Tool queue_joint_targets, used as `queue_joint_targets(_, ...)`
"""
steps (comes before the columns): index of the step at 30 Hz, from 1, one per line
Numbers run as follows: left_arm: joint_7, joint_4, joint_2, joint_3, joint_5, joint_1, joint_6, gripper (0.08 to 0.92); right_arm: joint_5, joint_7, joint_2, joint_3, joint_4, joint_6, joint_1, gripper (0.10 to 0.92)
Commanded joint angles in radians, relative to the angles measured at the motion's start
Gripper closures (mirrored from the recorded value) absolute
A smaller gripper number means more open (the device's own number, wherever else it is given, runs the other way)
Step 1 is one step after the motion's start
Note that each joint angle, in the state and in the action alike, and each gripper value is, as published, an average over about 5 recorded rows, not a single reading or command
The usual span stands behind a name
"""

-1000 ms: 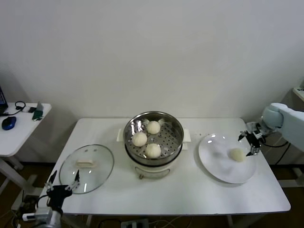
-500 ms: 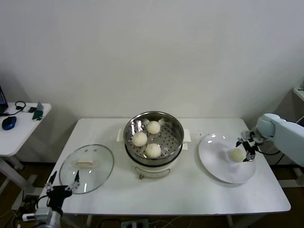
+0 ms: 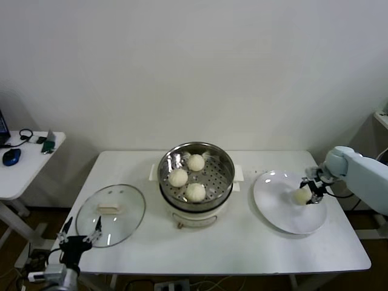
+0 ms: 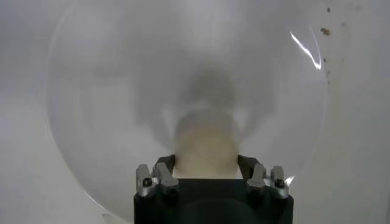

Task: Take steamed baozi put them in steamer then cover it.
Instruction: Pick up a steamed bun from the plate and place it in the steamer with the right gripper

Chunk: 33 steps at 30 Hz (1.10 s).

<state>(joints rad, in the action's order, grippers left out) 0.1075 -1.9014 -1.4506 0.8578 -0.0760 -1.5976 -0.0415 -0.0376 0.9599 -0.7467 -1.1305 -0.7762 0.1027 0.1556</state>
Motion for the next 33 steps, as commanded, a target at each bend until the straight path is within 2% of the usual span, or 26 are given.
queue_joint_targets(1,0.000,-0.005,0.000,0.000,0.000,-0.001,-0.001,0.177,-0.176,0.016,0.048,-0.150,-0.107,-0.041,0.171,0.337)
queue_joint_targets(9,0.001,-0.017,-0.002,-0.008,0.001,0.008,-0.013,0.177,-0.465,0.027,0.040,-0.653,-0.442,-0.149,0.809,0.351)
queue_joint_targets(14,0.003,-0.030,-0.007,-0.016,0.007,0.016,-0.023,0.177,-0.605,0.032,-0.067,-0.733,-0.601,-0.204,1.048,0.355)
queue_joint_targets(24,0.007,-0.034,-0.003,-0.022,0.005,0.018,-0.027,0.177,-0.758,-0.077,-0.267,-0.566,-0.713,-0.355,0.952,0.355)
queue_joint_targets(33,0.010,-0.027,0.001,-0.016,0.000,0.025,-0.032,0.177,-0.657,-0.163,-0.383,-0.528,-0.658,-0.403,0.696,0.355)
